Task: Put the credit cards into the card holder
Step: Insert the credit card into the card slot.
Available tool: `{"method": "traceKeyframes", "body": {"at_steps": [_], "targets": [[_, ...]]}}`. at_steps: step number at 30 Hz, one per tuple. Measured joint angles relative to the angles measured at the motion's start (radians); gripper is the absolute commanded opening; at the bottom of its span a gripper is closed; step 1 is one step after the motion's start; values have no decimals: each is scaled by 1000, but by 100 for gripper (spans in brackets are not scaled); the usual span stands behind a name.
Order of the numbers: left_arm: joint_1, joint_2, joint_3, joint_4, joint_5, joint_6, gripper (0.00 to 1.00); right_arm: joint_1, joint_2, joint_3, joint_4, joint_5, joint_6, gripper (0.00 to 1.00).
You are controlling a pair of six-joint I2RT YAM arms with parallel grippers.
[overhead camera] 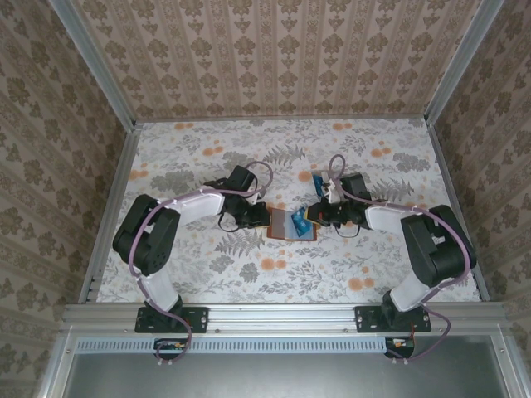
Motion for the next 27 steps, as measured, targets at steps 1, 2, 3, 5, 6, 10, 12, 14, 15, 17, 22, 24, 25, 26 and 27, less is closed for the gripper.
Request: {"method": "traceKeyframes", "body": {"at_steps": [1,2,3,5,6,10,12,14,15,17,22,24,25,26,27], "targets": [[0,0,0,0,-6,2,9,0,19,-2,12,-9,0,0],[0,0,-1,0,-15,2,8,0,37,-2,33,-19,-6,0],[0,1,-4,1,-21,2,6,0,51,-3,61,-28,-6,0],[0,10,-6,0,-26,6,4,0,72,-3,102,-48,-8,0],[0,19,-6,0,-29,10,4,0,82,-3,126,-57,-8,0],[0,39,-20,0,-42,11,0,0,105,-2,174,-76,-9,0],[0,44,-23,-3,-43,13,0,0,105,-2,174,-77,-11,0],[0,50,-23,-3,-43,14,0,0,105,-2,172,-76,-12,0],[0,49,-23,-3,-43,14,0,0,102,-2,167,-76,-12,0],[0,50,-23,-3,-43,14,0,0,84,-2,133,-69,-15,0],[0,49,-23,-2,-42,13,9,4,-11,-1,-9,-27,-39,0],[1,48,-30,8,-37,7,20,6,-60,2,-46,-10,-52,0],[2,46,-36,19,-28,2,24,8,-78,3,-56,-2,-57,0],[6,40,-43,33,-18,-6,26,10,-100,3,-67,8,-61,0],[7,27,-55,47,-11,-14,30,12,-119,3,-77,18,-64,0]]}}
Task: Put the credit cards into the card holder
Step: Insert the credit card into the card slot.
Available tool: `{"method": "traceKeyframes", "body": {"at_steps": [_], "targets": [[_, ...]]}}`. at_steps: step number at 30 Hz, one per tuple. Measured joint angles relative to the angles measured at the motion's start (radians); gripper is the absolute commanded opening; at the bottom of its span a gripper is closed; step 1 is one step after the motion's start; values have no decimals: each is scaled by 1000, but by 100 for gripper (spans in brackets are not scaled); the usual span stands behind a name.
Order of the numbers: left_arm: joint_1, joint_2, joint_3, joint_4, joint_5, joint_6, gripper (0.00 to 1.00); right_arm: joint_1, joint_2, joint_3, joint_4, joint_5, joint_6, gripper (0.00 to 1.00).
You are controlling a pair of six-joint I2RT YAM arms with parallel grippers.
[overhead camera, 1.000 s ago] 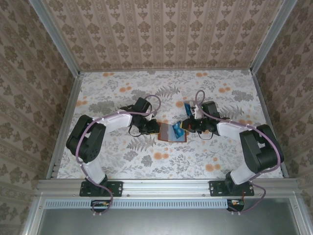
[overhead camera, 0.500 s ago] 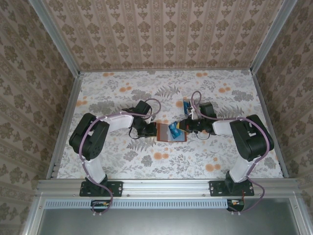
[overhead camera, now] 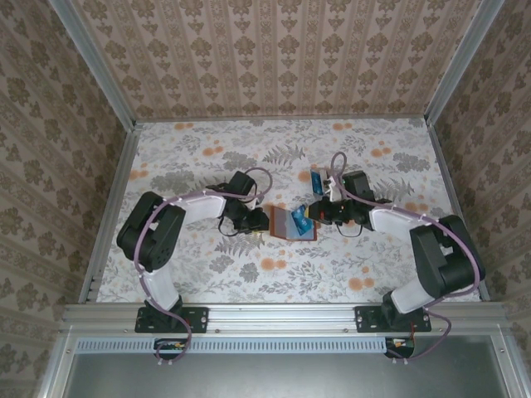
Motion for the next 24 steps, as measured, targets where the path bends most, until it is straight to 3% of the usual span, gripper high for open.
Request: {"method": "traceKeyframes", "body": {"at_steps": [7,18,24], "targets": [[33,-66,-87,79,61,-52,54,59,-65,-13,-48,122,-22,0],[54,-84,-119,199,165,-99,52,89,-12,-99,58,201,59,0],[66,-85,-119,209,192,-111,64,89,25,-99,129,191,81,0]]}}
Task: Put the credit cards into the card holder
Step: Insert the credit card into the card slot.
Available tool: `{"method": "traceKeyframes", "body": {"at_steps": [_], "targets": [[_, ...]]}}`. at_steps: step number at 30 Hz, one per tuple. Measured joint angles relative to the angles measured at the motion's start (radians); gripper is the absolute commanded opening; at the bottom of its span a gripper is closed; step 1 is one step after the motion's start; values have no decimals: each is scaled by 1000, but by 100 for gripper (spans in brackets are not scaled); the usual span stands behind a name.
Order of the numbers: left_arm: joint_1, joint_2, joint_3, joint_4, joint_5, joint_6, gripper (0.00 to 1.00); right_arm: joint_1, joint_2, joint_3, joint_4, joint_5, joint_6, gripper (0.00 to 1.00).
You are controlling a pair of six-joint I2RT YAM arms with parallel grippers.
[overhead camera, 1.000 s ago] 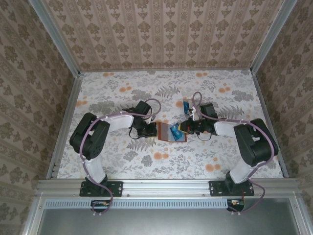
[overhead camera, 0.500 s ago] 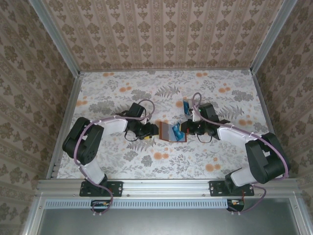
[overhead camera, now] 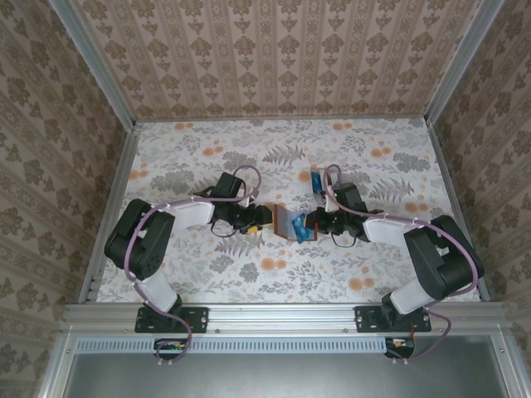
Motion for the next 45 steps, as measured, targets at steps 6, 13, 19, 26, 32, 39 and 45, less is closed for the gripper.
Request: {"method": "traceKeyframes", "body": {"at_steps": [6,13,19,26,32,39,45], "targets": [[32,-22,-3,0,13,-3,58,0,54,0,65,-29,13,0],[24,-11,-3,-1,16,-3,32,0,87,0,116,-56,30,0],[13,27,0,-20,5,6,0,0,90,0,124,-68,33,0],[13,27,3,-49,5,59,0,0,90,0,126,-83,32,0],[13,27,3,-86,8,113,0,0,90,-9,146,-120,32,0],[13,27,2,-125,10,156,0,3,124,-9,180,-170,32,0],[13,29,3,-141,10,169,0,11,142,-9,205,-181,32,0]]}}
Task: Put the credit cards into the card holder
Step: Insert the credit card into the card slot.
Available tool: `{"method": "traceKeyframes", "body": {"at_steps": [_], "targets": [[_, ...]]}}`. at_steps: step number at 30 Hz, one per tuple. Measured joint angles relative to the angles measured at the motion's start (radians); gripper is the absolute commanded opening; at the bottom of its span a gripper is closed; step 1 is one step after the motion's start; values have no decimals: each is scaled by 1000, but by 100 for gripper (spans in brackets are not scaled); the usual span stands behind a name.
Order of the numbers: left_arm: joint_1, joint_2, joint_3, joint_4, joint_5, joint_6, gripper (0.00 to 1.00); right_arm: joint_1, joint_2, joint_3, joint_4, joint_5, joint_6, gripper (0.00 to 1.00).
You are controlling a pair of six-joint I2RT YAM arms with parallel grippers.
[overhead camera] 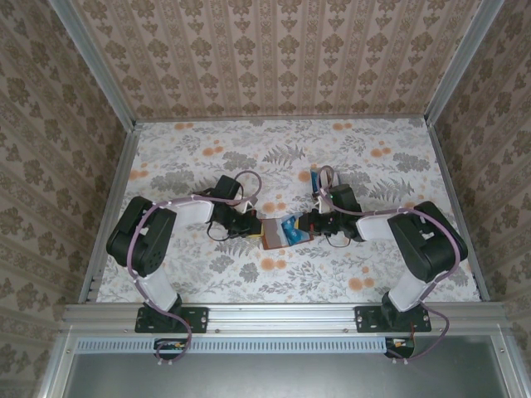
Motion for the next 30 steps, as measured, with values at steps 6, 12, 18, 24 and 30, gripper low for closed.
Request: {"method": "traceKeyframes", "body": {"at_steps": [6,12,18,24,30], "targets": [[1,2,0,-19,-6,27,0,0,23,0,23,-8,0,0],[15,6,2,-53,-12,62,0,1,66,18,47,-40,-1,0],[27,14,10,-75,-27,97,0,6,106,47,52,-75,-11,0],[27,17,14,-83,-35,115,0,21,139,87,52,-90,-24,0],[27,18,16,-86,-42,128,0,30,156,103,67,-85,-23,0]]}}
